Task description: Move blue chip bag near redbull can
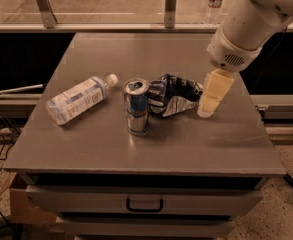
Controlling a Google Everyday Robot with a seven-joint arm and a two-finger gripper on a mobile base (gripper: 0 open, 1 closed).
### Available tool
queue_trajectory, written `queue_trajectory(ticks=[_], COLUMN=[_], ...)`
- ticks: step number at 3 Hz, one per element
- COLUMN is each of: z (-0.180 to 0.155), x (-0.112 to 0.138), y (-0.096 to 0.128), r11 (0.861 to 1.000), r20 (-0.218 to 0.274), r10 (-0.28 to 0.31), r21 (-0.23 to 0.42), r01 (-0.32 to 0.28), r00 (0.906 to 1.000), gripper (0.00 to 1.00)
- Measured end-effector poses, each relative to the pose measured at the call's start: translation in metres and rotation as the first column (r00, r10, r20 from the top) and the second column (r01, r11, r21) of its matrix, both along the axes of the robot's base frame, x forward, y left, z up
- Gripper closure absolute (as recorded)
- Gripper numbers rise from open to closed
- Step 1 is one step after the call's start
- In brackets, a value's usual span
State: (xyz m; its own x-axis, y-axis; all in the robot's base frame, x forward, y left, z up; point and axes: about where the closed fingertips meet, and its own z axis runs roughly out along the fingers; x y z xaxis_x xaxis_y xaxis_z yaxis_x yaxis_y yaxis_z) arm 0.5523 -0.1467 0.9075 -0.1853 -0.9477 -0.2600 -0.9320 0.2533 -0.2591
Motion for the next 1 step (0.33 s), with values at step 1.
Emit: queue_trajectory(ticks=[1], z=[0.0000], x=[-0.0032], y=[-0.0059], r11=[1.000], r20=[-0.009], r10=[-0.005], r21=[-0.018], r01=[0.005], r00=[0.9999], gripper=[0.00])
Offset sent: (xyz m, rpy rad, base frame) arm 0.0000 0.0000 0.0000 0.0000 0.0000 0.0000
